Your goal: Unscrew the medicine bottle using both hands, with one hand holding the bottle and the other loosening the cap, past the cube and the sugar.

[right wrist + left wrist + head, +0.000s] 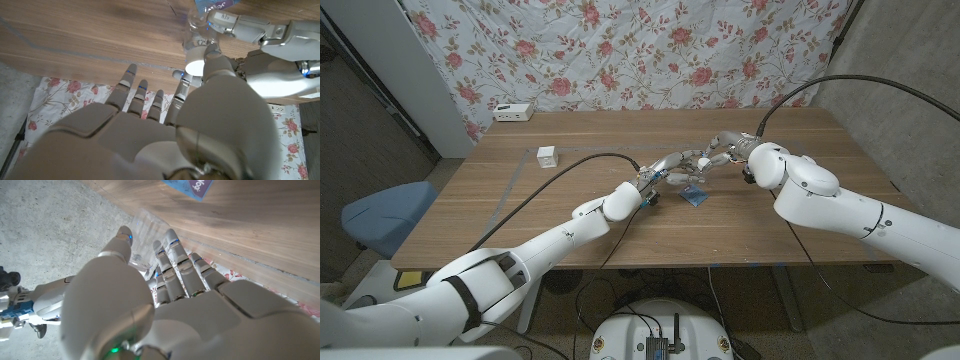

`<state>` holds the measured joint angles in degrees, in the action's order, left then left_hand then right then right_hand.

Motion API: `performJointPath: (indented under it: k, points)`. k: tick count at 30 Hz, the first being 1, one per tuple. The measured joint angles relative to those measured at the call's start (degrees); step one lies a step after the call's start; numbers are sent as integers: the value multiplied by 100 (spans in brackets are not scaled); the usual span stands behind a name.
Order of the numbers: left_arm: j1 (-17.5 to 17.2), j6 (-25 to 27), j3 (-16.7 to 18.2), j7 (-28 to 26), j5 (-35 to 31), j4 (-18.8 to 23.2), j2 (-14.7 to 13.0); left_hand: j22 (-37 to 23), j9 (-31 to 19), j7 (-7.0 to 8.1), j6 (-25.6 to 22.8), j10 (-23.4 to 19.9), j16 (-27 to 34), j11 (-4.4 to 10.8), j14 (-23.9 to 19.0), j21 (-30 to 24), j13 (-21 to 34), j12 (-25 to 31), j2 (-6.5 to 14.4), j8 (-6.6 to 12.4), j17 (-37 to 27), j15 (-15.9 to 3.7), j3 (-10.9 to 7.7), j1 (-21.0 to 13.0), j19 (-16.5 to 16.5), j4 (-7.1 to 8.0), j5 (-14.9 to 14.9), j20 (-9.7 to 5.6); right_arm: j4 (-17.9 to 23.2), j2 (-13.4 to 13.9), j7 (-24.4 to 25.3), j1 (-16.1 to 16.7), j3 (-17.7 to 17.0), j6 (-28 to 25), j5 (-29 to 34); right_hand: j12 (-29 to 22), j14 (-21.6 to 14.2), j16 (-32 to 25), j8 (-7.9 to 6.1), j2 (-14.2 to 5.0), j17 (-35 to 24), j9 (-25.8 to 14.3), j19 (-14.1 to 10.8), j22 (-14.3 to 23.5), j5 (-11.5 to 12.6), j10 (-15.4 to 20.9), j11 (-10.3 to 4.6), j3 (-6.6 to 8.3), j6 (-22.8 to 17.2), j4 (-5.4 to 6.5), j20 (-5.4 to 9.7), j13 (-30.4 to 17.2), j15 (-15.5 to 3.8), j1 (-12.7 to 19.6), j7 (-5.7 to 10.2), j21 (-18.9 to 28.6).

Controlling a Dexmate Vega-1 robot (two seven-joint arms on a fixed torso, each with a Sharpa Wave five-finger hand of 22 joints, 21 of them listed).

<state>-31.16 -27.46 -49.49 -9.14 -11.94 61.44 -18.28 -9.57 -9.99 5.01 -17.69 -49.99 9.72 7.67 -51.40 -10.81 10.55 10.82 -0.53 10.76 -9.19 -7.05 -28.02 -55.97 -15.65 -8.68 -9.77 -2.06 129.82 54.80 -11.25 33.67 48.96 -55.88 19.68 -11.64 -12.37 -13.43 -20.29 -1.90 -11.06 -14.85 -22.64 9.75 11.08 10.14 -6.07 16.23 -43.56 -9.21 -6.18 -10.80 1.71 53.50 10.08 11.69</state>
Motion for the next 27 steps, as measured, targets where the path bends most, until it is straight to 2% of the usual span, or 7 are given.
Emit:
performJointPath:
  k: [4, 8, 20, 21, 27]
  points:
    - [-2, 6, 2, 6, 0, 9, -2, 0, 0, 0, 0, 0, 0, 0, 0, 0, 0, 0, 0, 0, 0, 0, 0, 0, 0, 0, 0, 0, -4, 15, -3, 36, -72, 61, -85, 21, 22, 39, 59, -77, 0, 25, 0, 0, 0, -41, -41, 53, 48, -54, 0, 0, -22, 122, 47, -26]
    - [-7, 17, 3, 10, 0, 23, -2, 0, 0, 0, 0, 0, 0, 0, 0, 0, 0, 0, 0, 0, 0, 0, 0, 0, 0, -1, 1, 0, -5, 42, -18, 81, -170, 128, -188, 43, 54, 48, 83, -116, 0, 51, 22, 0, 0, -62, -62, 101, 80, -52, 22, 0, -50, 235, 79, -47]
    - [-17, 23, 5, 14, 0, 34, -4, 0, 0, 0, 0, 1, 0, 1, 0, 0, 0, -5, -2, 0, 0, 0, 1, 0, 0, -1, 12, 0, -6, 129, -24, 226, -455, 445, -603, 66, 190, 116, 195, -289, 0, 120, 146, 0, 0, -169, -120, 233, 153, -94, 103, 0, -81, 470, 66, -91]
    - [-18, 23, 5, 14, 0, 34, -3, 0, 0, 0, 0, 1, 0, 1, 0, 0, 0, -6, -2, 0, 0, 0, 1, 0, 0, -1, 12, 0, -6, 129, -24, 226, -455, 460, -622, 65, 211, 129, 212, -299, 0, 128, 146, 0, 0, -188, -139, 253, 175, -74, 103, 2, -102, 504, 46, -92]
    - [-24, 25, 5, 14, 0, 34, -1, 0, 0, 0, 0, 2, 0, 1, 0, 0, -3, -8, -4, 0, 0, 0, 2, 1, -21, -2, 15, -21, -28, 179, -4, 329, -655, 646, -854, 65, 249, 141, 291, -422, 0, 179, 209, 0, 0, -219, -170, 401, 195, -133, 166, 14, -141, 725, 26, -91]
